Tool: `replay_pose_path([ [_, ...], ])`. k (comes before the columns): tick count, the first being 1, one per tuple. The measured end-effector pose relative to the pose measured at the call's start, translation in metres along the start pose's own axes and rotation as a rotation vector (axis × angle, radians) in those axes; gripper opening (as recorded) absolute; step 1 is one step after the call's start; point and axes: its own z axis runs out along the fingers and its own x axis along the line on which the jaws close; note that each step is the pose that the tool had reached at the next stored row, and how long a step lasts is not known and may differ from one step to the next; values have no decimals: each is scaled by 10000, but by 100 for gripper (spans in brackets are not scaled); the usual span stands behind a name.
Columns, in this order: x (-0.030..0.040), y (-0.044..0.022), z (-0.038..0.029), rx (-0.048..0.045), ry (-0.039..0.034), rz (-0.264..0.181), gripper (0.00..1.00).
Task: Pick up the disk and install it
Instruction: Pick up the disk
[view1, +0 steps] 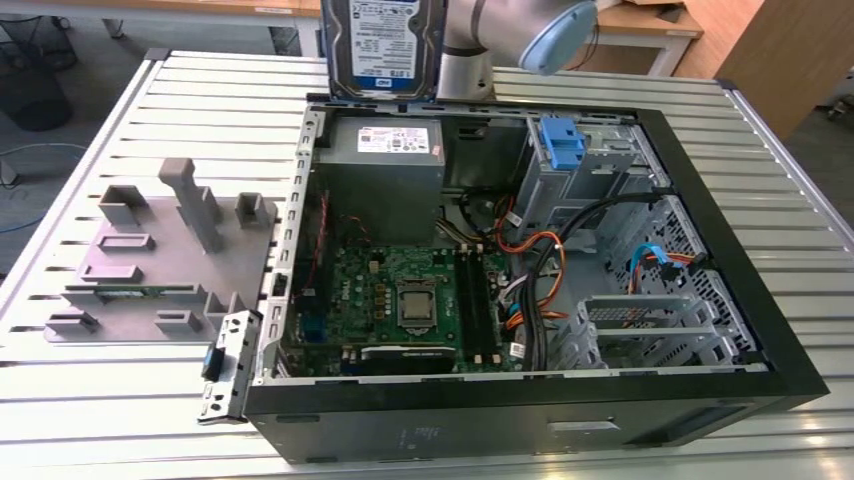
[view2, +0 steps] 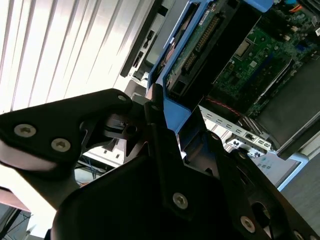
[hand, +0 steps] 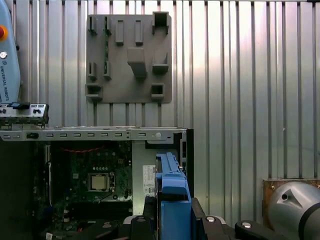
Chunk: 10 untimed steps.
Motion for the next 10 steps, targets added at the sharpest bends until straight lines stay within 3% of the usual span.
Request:
replay_pose_path([
  [10,-4,-243,1,-4,1,1,36],
])
